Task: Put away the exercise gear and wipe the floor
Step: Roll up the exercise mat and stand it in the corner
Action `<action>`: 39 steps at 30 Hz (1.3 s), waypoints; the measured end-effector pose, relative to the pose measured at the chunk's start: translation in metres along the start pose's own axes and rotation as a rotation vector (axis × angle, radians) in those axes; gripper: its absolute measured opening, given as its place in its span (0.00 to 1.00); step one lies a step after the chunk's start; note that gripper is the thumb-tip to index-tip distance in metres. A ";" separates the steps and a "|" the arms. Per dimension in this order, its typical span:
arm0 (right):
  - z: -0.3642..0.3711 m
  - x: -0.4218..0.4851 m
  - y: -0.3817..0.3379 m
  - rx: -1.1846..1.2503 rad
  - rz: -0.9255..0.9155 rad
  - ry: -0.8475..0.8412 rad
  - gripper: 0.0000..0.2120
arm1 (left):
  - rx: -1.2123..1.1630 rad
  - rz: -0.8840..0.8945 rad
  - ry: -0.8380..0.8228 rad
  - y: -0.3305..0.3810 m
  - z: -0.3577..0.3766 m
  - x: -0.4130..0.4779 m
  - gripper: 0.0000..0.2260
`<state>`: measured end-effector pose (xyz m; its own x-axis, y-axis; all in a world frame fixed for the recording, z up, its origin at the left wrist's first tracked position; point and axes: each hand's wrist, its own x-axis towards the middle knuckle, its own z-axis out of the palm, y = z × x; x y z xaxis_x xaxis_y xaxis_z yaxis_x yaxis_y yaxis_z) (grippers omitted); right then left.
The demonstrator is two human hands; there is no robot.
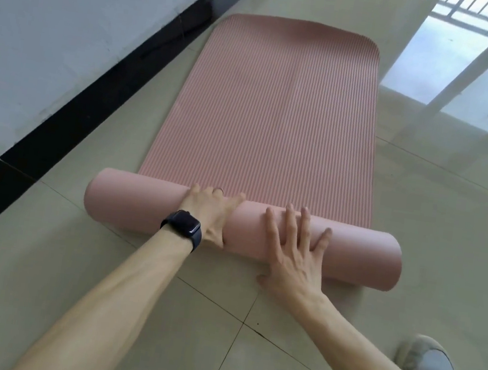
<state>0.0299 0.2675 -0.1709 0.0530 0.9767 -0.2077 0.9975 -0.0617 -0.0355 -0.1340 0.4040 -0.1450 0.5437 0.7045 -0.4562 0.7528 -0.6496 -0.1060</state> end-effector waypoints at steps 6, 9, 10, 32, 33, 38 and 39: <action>-0.025 0.035 0.027 -0.020 -0.102 -0.104 0.48 | -0.215 -0.007 -0.020 0.000 0.007 -0.013 0.49; -0.046 0.067 0.035 0.074 -0.110 -0.237 0.47 | -0.123 0.060 0.288 0.002 0.021 -0.033 0.46; -0.054 0.077 0.038 0.101 -0.103 -0.315 0.49 | -0.070 0.071 0.286 0.002 0.026 -0.040 0.48; -0.043 0.056 0.039 0.002 -0.183 -0.171 0.48 | -0.288 -0.027 -0.039 0.004 -0.004 -0.023 0.56; -0.052 0.070 0.042 0.043 -0.170 -0.251 0.48 | -0.251 -0.021 0.009 0.008 0.000 -0.031 0.58; -0.073 0.112 0.040 0.105 -0.113 -0.568 0.58 | -0.093 -0.128 0.161 0.022 0.034 -0.053 0.60; -0.072 0.106 0.039 0.093 -0.114 -0.516 0.57 | -0.071 -0.154 0.179 0.024 0.038 -0.052 0.58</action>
<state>0.0778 0.3832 -0.1244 -0.1088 0.7519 -0.6502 0.9859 -0.0022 -0.1674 -0.1579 0.3414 -0.1573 0.4726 0.8374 -0.2747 0.8529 -0.5131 -0.0967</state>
